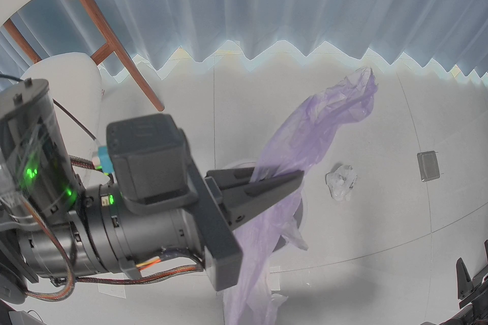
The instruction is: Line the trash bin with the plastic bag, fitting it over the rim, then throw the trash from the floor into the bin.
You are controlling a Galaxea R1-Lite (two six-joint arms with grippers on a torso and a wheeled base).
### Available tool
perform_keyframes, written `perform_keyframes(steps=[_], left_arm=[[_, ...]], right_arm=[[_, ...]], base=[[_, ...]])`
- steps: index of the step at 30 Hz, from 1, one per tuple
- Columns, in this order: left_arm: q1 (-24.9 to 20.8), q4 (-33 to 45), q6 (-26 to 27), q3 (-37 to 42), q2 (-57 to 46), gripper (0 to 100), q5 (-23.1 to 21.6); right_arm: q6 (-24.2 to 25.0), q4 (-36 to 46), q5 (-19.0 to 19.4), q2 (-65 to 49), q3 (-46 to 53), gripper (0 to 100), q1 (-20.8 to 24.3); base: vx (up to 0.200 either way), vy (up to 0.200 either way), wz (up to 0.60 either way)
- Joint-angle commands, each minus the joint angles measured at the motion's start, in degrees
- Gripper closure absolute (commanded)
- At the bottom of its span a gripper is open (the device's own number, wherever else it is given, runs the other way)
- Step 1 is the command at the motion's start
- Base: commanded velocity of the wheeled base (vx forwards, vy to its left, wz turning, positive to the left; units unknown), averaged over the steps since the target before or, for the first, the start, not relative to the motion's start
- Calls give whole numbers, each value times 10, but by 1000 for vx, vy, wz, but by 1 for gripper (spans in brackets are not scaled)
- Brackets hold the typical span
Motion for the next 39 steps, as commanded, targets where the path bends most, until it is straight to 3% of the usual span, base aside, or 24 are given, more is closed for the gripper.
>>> perform_keyframes(steps=[1, 39], left_arm=[[1, 0, 1, 17, 0, 100, 0], [66, -1, -5, 36, 89, 100, 8]], right_arm=[[0, 0, 0, -9, 10, 0, 1], [0, -1, 0, -9, 10, 0, 1]], base=[[0, 0, 0], [0, 0, 0]])
